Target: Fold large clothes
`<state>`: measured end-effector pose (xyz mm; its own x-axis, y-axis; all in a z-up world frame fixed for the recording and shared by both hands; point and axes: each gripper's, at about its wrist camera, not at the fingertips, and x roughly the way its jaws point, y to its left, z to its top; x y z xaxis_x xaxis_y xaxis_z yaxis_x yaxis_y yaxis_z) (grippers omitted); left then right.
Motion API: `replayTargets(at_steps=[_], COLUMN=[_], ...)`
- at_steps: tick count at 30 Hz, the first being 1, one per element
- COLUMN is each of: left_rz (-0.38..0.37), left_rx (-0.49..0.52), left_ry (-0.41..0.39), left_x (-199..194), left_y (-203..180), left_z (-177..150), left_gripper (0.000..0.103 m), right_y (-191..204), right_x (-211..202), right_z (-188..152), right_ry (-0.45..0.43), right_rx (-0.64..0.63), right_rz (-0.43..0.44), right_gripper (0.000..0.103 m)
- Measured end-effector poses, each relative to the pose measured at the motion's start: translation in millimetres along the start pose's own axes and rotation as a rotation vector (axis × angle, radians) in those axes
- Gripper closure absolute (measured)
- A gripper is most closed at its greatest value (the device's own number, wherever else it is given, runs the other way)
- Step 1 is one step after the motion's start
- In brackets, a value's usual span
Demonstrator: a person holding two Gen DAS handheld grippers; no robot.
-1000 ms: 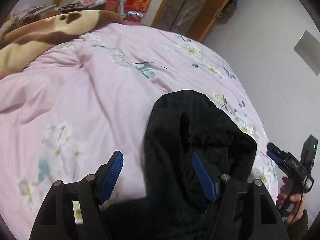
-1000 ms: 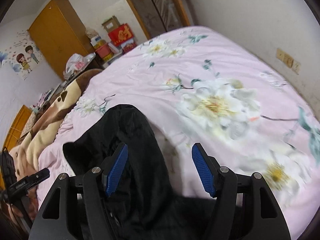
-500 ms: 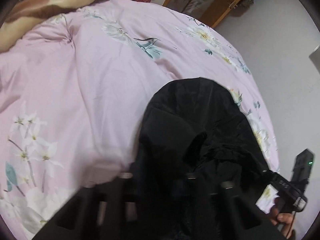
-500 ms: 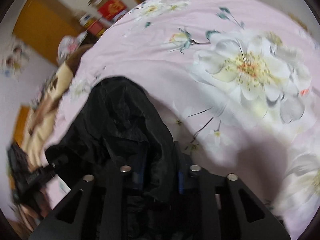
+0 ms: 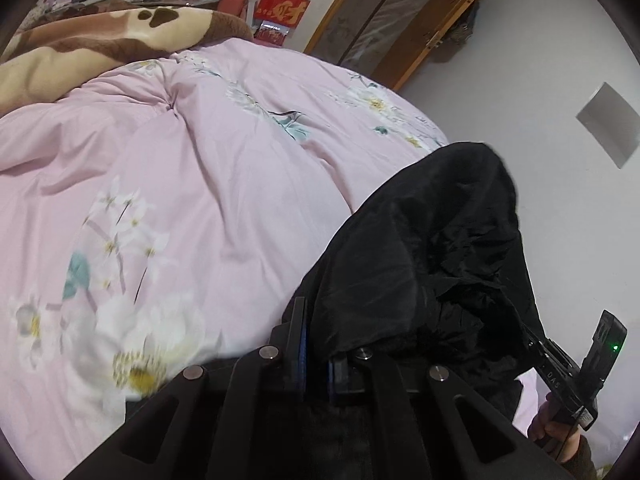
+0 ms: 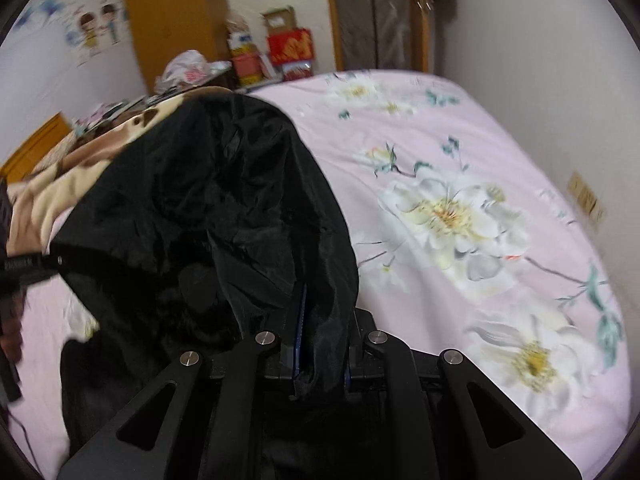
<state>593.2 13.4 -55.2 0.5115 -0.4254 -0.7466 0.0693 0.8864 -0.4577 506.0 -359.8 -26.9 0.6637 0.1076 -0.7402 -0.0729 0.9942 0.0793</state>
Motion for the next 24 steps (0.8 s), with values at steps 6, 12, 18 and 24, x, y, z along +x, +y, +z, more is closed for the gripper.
replayTargets(at_steps=[6, 12, 18, 24], left_rz=[-0.032, -0.052, -0.058, -0.011], left_rx=[-0.046, -0.084, -0.214, -0.193], left_ry=[-0.009, -0.004, 0.045, 0.019], left_x=[-35, -55, -70, -104], left_y=[19, 34, 67, 81], left_z=[-49, -91, -133, -154], left_gripper=[0.096, 0.096, 0.095, 0.094], right_y=[6, 11, -1, -24], right_x=[-55, -81, -84, -94], right_z=[-50, -92, -120, -138], right_ry=[-0.075, -0.096, -0.048, -0.017], right_rx=[-0.036, -0.062, 0.005, 0.106], right_rz=[0.032, 0.035, 0.006, -0.039], right_gripper=[0.092, 0.094, 0.094, 0.094])
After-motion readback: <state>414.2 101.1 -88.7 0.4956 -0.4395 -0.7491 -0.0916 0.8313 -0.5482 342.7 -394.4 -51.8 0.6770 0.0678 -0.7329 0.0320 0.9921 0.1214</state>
